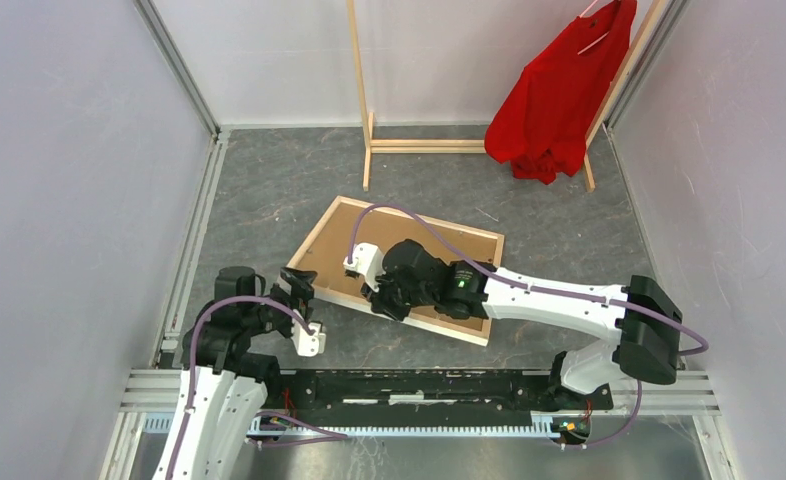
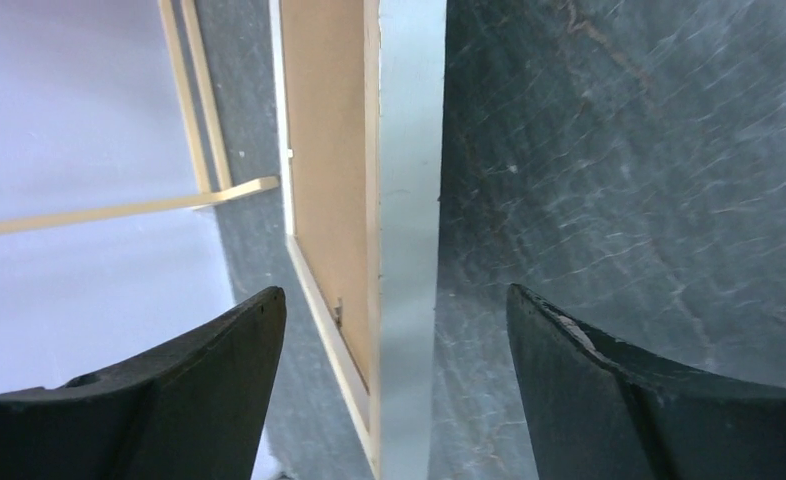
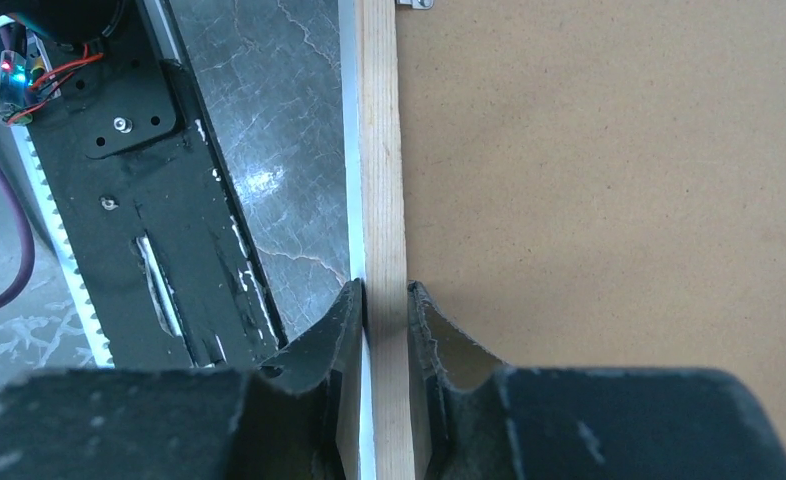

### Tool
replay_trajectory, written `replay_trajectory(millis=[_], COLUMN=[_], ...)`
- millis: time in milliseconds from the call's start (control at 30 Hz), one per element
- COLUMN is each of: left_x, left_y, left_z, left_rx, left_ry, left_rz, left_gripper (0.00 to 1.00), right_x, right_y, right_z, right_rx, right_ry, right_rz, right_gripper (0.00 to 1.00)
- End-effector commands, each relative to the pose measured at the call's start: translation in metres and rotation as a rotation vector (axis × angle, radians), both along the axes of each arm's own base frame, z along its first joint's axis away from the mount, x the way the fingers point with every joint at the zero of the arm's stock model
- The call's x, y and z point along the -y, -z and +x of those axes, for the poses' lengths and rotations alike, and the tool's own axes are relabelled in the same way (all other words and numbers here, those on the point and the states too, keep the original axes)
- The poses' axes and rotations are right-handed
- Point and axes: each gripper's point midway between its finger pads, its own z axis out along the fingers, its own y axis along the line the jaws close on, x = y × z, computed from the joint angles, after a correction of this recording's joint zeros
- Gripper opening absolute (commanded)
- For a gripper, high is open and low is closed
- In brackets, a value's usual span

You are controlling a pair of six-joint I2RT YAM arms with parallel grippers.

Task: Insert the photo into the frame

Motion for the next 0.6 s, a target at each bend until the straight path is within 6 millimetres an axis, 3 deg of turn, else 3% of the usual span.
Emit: replay_trajectory(millis=[0, 167, 367, 400, 467, 500, 567], left_x=[0.007, 0.004, 0.009, 0.009, 0.009, 0.010, 0.011], left_y=[-0.020, -0.011, -0.024, -0.026, -0.032, -0.035, -0.043], left_z=[0.029, 0.045, 0.061, 0.061, 0.062, 0.062, 0.063], left_rx=[0.211, 0.215, 0.311, 0.308, 0.300, 0.294, 0.277], left_ry=[0.072, 0.077, 0.055, 0.052, 0.040, 0.033, 0.020], left_rz=[0.031, 0.081, 0.037, 0.032, 0.016, 0.005, -0.024], left_gripper=[0.82, 0.68, 0.48, 0.37, 0.17, 0.12, 0.11], right_x=[-0.022, -0.022, -0.020, -0.018, -0.010, -0.004, 0.008], right_y=[-0.052, -0.063, -0.075, -0.077, -0.080, -0.079, -0.073], right_z=[0.009, 0.013, 0.019, 0.020, 0.028, 0.030, 0.036], right_rx=[0.026, 0.016, 0.009, 0.016, 0.055, 0.083, 0.156], right_ry=[-0.010, 0.000, 0.013, 0.013, 0.029, 0.029, 0.036], right_rz=[0.131, 0.150, 0.166, 0.162, 0.142, 0.127, 0.095], right_gripper=[0.00, 0.00, 0.00, 0.11, 0.49, 0.62, 0.73])
